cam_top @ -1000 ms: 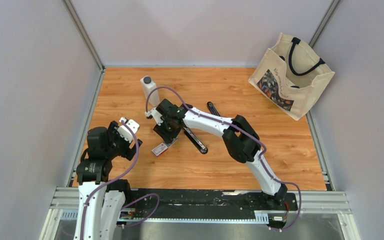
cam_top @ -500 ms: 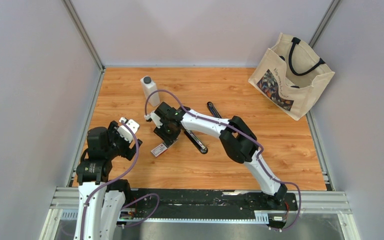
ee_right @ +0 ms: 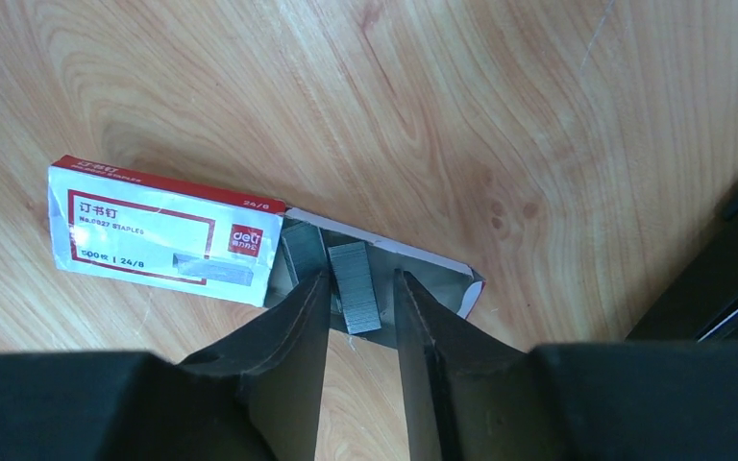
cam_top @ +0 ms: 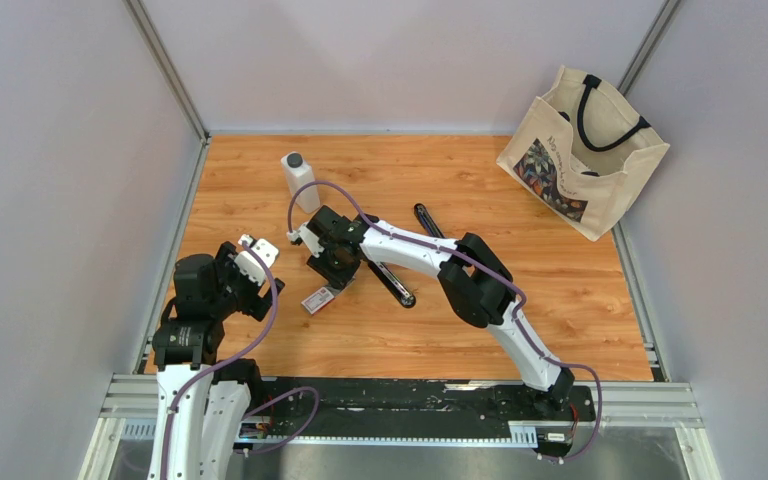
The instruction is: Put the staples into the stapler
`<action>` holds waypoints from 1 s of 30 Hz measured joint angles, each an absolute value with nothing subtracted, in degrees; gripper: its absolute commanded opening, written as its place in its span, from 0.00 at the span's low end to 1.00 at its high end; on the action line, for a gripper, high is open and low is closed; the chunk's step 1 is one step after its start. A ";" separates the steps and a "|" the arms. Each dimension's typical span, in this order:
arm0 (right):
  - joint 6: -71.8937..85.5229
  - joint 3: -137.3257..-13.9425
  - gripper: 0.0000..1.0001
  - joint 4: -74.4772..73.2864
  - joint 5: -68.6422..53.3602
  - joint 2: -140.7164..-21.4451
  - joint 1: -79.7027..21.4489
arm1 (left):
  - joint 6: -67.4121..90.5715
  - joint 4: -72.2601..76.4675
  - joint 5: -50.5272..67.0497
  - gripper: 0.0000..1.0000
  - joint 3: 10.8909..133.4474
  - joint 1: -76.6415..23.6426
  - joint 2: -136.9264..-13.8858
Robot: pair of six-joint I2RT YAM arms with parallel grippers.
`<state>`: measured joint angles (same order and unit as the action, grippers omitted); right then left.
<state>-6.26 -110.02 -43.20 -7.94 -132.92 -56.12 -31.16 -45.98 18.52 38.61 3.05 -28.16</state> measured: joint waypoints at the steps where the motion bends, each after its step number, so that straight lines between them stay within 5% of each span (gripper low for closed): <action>1: -6.28 -110.02 0.40 -43.22 -7.92 -132.90 -56.12 | -31.16 -45.98 18.55 0.92 38.61 3.05 -28.16; 30: -9.08 -110.02 0.40 -43.70 -8.14 -131.15 -55.51 | -31.16 -45.98 18.52 0.92 38.61 3.05 -28.05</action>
<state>-9.08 -110.02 -43.70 -8.14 -131.15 -55.51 -31.16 -45.98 18.52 38.61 3.05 -28.05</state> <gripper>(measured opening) 0.400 0.924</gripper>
